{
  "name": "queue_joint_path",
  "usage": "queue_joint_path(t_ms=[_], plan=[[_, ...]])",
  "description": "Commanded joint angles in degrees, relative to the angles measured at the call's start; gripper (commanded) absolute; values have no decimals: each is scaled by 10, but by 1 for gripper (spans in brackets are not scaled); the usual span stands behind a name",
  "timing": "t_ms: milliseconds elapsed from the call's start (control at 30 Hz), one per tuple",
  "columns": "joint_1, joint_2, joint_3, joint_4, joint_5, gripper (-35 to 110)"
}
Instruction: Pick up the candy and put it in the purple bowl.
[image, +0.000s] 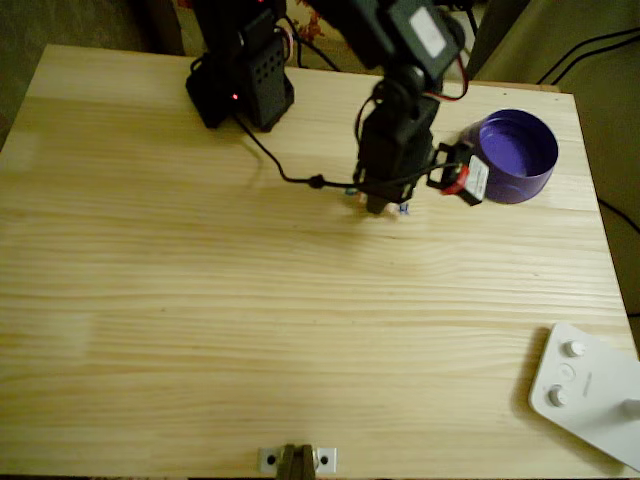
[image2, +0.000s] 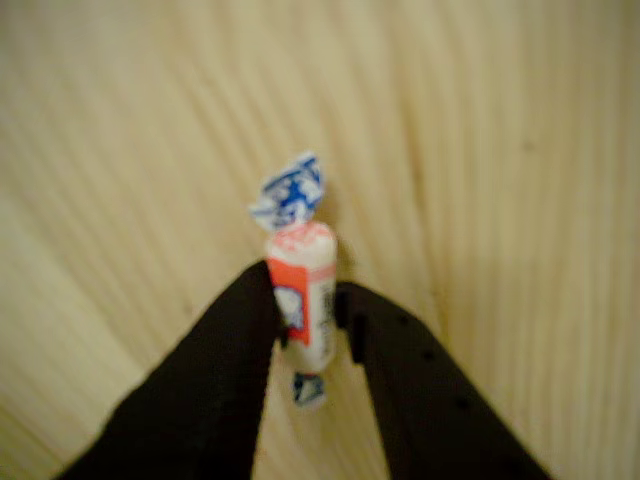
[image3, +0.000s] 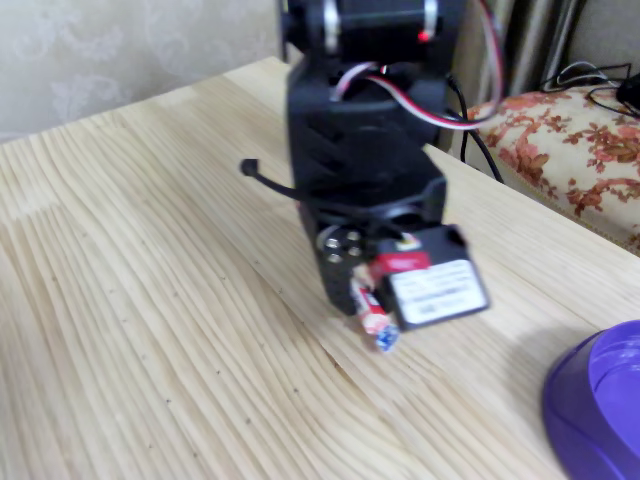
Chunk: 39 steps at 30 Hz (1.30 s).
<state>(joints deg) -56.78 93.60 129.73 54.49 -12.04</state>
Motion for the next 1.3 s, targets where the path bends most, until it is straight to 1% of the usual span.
queue_joint_path(t_ms=[0,100,233,367,567,733,900,1267], plan=[[42,159,-9,29,11,2],[54,242,-21,52,13,2],[37,315,-52,89,26,2],[-11,347,-100,119,32,2],[-105,335,-194,149,18,2],[-182,267,-286,181,18,2],[-236,169,-355,182,13,2],[-271,-80,-490,171,-4,2]])
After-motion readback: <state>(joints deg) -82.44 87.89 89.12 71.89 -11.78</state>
